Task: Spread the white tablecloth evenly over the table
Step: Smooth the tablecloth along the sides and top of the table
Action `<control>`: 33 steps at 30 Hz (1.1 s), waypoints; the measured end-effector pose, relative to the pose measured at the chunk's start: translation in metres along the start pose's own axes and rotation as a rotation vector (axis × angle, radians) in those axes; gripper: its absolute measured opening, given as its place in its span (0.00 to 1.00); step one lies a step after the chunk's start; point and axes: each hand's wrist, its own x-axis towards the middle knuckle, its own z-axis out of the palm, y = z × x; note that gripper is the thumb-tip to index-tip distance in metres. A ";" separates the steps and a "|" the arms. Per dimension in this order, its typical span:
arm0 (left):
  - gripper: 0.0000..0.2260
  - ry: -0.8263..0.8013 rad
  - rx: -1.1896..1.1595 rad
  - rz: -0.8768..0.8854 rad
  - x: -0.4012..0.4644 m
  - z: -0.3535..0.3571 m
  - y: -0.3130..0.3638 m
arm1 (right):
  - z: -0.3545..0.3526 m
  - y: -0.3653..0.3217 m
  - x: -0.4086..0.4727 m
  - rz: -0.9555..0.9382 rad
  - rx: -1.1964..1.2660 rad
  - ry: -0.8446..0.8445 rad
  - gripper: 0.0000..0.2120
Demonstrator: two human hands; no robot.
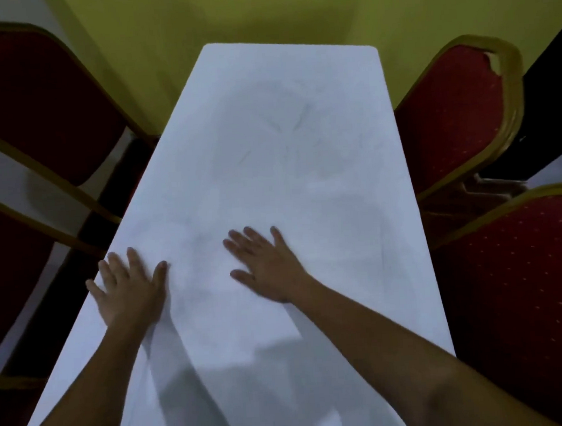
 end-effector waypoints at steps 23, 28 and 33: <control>0.29 0.112 -0.129 0.471 0.193 -0.008 0.188 | -0.049 0.168 0.067 0.474 -0.026 0.386 0.29; 0.26 0.138 -0.153 0.183 0.251 -0.032 0.137 | -0.038 0.077 0.169 -0.014 0.092 0.031 0.28; 0.26 0.159 -0.200 -0.005 0.260 -0.030 0.144 | -0.042 0.108 0.249 0.074 -0.037 0.043 0.26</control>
